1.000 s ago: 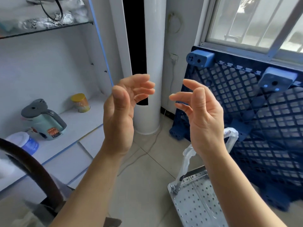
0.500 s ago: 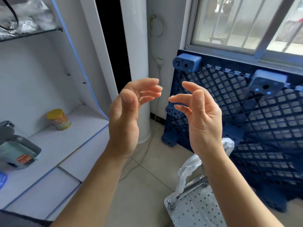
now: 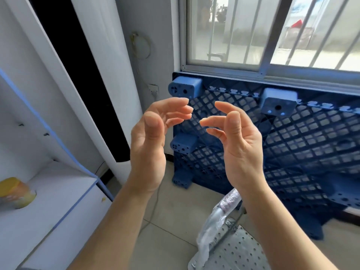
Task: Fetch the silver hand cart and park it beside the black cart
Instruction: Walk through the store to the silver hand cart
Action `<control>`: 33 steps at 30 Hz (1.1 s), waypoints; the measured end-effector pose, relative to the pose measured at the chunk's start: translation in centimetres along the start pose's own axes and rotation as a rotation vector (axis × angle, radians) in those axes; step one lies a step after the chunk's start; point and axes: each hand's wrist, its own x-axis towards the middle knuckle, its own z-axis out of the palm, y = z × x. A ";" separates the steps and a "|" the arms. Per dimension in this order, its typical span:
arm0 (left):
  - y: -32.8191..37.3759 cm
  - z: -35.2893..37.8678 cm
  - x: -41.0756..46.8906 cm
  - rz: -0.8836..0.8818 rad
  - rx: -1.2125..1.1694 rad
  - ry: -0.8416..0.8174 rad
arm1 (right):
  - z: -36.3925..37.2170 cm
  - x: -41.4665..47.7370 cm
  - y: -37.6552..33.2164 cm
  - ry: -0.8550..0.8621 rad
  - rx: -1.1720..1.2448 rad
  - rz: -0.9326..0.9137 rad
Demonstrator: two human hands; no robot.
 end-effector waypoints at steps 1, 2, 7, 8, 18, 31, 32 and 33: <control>-0.4 0.1 0.7 0.004 -0.013 -0.011 | -0.1 0.5 0.2 0.018 -0.004 -0.006; -0.8 0.2 1.3 0.007 -0.023 -0.023 | -0.2 0.9 0.4 0.036 -0.011 -0.011; -3.5 -0.1 4.0 -0.002 -0.092 -0.094 | -0.2 3.0 1.7 0.115 -0.040 -0.029; -4.1 -0.4 4.7 -0.007 -0.106 -0.111 | -0.1 3.4 2.0 0.137 -0.045 -0.035; -9.2 -7.4 13.4 -0.029 -0.251 -0.294 | 7.1 9.1 6.0 0.328 -0.128 -0.076; -14.6 -10.8 19.3 -0.097 -0.413 -0.500 | 11.6 11.7 9.4 0.560 -0.319 -0.088; -15.0 -10.4 19.3 -0.109 -0.424 -0.515 | 11.3 11.6 9.4 0.582 -0.331 -0.085; -15.4 -9.9 19.4 -0.122 -0.435 -0.530 | 11.0 11.6 9.5 0.606 -0.338 -0.081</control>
